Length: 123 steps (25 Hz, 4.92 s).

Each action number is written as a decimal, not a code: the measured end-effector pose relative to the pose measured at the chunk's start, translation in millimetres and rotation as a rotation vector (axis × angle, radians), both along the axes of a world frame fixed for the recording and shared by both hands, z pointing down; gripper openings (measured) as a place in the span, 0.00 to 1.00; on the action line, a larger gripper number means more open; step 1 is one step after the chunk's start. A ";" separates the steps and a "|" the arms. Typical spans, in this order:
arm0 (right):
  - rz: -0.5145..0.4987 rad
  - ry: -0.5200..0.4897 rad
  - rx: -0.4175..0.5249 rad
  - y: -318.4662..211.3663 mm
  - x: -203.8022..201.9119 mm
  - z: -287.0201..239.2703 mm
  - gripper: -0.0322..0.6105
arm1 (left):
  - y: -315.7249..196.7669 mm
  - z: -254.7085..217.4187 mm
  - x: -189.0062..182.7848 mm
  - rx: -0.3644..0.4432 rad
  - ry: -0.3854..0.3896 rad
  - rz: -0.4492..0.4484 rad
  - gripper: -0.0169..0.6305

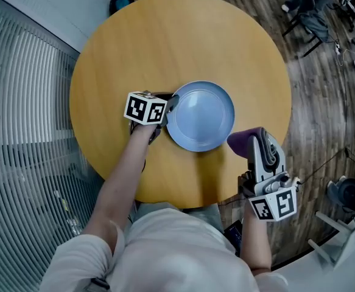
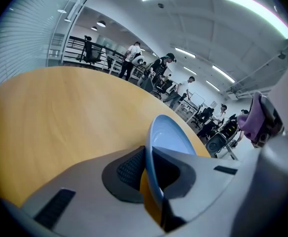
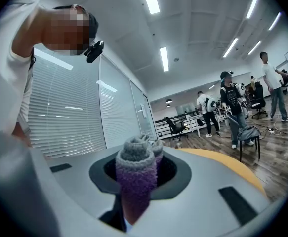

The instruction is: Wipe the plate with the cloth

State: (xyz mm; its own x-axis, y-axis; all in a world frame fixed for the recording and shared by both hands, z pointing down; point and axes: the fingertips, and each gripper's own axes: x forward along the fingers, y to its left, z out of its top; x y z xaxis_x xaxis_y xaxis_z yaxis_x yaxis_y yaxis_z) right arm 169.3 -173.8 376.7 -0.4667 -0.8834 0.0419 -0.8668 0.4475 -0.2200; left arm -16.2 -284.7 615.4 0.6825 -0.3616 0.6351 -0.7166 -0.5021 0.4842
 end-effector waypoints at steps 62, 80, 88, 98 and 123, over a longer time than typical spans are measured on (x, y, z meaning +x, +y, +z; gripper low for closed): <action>-0.003 0.278 0.182 104.4 -29.9 -88.5 0.19 | 138.0 -242.9 4.1 0.477 0.114 0.099 0.07; -0.024 0.502 0.082 71.3 -59.2 -50.1 0.19 | 144.1 -238.1 6.0 0.499 0.055 0.109 0.06; -0.059 0.651 0.023 60.2 -69.7 -31.7 0.19 | 147.5 -235.6 14.5 0.516 0.014 0.129 0.06; -0.088 0.728 -0.038 47.0 -86.3 -19.0 0.19 | 146.6 -233.5 15.2 0.534 -0.021 0.145 0.07; -0.199 0.837 -0.153 36.8 -110.0 13.6 0.19 | 153.8 -225.6 37.1 0.576 -0.127 0.234 0.07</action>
